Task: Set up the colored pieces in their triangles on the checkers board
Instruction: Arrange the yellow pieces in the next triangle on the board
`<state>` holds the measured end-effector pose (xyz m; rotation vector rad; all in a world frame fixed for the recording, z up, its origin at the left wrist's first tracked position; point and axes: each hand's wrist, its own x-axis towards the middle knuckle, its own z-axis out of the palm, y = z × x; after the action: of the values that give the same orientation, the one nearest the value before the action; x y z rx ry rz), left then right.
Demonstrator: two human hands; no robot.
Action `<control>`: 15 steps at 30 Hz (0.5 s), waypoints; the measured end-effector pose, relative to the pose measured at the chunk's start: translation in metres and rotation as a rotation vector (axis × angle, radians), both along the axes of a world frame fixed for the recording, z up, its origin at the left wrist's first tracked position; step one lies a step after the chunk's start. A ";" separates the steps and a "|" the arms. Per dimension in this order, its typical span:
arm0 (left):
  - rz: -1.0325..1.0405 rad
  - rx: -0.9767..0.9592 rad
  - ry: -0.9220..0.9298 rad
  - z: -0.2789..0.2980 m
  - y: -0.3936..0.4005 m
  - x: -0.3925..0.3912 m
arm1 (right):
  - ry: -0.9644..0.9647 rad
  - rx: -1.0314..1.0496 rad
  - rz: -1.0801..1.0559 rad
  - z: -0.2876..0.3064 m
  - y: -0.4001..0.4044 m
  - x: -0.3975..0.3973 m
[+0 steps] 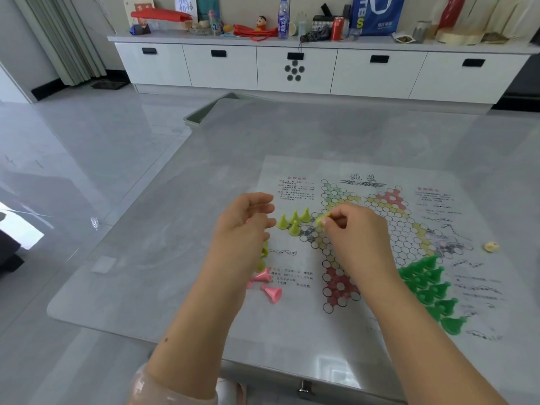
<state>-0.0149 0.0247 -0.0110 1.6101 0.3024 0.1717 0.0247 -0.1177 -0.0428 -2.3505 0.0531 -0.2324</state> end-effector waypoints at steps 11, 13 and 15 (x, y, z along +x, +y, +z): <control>0.045 0.867 0.115 -0.022 0.047 0.006 | -0.048 -0.156 0.062 -0.015 0.015 0.006; 0.016 0.908 0.162 -0.027 0.053 0.006 | -0.045 -0.158 0.062 -0.015 0.016 0.007; 0.002 0.917 0.186 -0.029 0.058 0.006 | -0.045 -0.167 0.062 -0.015 0.017 0.007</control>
<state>-0.0087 0.0830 -0.0405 2.5427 0.3971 0.1722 0.0322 -0.1008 -0.0581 -2.5073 -0.0631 -0.2676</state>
